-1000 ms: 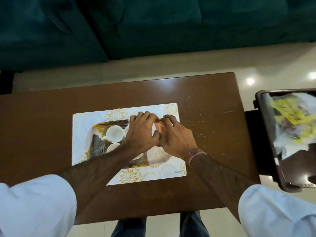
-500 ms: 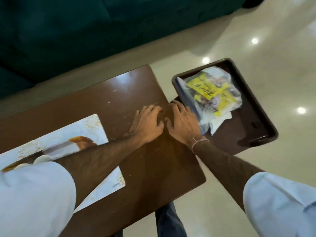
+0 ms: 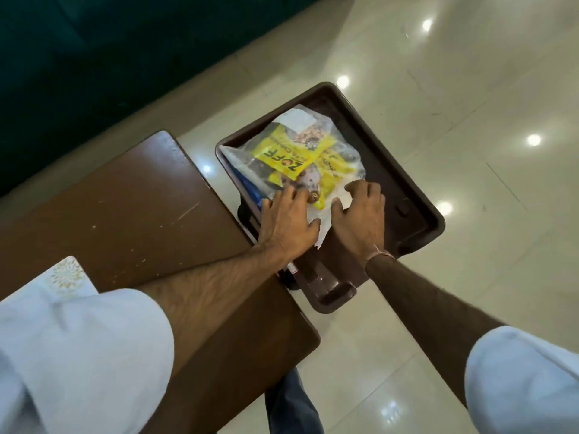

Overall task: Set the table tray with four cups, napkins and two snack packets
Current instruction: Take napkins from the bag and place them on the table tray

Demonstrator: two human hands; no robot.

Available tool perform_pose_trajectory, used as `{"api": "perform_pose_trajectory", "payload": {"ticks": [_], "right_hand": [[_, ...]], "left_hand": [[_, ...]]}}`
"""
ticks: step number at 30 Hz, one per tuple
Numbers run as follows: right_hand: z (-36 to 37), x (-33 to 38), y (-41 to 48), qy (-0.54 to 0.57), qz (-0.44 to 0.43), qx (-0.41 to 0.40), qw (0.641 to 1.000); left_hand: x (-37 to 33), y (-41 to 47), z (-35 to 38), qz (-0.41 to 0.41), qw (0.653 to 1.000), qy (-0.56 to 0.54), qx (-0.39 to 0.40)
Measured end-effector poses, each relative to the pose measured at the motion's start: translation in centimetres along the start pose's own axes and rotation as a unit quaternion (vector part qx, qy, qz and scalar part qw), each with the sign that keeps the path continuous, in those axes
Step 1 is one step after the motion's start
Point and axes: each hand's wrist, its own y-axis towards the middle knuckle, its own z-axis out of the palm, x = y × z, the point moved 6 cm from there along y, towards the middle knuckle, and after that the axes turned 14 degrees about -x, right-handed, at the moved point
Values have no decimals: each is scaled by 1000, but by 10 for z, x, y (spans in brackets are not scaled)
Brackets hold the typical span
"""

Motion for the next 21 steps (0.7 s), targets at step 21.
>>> {"api": "perform_pose_trajectory", "payload": {"ticks": [21], "right_hand": [[39,-27,12,34,238,74,968]], "left_hand": [[2,21,-10,-114,968,-194,-110]]}}
